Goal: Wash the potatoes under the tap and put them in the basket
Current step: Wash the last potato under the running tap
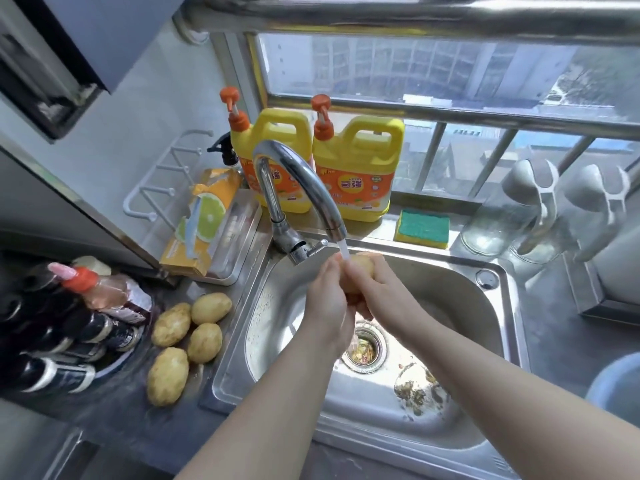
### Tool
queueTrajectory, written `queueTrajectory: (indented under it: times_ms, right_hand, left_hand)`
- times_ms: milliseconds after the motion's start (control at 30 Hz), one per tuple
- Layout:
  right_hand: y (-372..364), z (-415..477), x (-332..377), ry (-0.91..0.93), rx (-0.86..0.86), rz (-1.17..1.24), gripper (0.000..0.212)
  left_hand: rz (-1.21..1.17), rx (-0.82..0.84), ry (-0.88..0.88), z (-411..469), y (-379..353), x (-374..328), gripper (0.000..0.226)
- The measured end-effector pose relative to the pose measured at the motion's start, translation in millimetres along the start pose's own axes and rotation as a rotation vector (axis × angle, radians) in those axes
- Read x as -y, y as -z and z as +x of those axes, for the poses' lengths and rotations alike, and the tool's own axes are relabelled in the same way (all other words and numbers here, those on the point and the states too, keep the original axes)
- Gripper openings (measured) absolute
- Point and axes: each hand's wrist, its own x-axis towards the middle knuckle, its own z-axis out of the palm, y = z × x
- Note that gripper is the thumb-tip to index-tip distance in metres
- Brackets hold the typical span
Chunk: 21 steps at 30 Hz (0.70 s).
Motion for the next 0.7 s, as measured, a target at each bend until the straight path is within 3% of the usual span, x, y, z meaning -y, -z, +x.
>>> queueTrajectory:
  times_ms: [133, 267, 533, 700]
  right_hand:
    - [-0.8, 4.7, -3.4, -0.101, -0.016, 0.131, 0.046]
    - [1.0, 2.6, -6.0, -0.293, -0.021, 0.420, 0.048]
    - [6.2, -9.2, -2.9, -0.222, 0.153, 0.599, 0.036]
    - [7.1, -3.7, -1.4, -0.316, 0.063, 0.837, 0.041]
  left_hand:
    - [0.148, 0.137, -0.107, -3.8, 14.0, 15.4, 0.035]
    - [0.180, 0.122, -0.113, -6.3, 16.8, 20.6, 0.028]
    - [0.013, -0.110, -0.054, 7.5, 4.2, 8.9, 0.025]
    - [0.248, 0.052, -0.175, 4.5, 3.7, 15.8, 0.025]
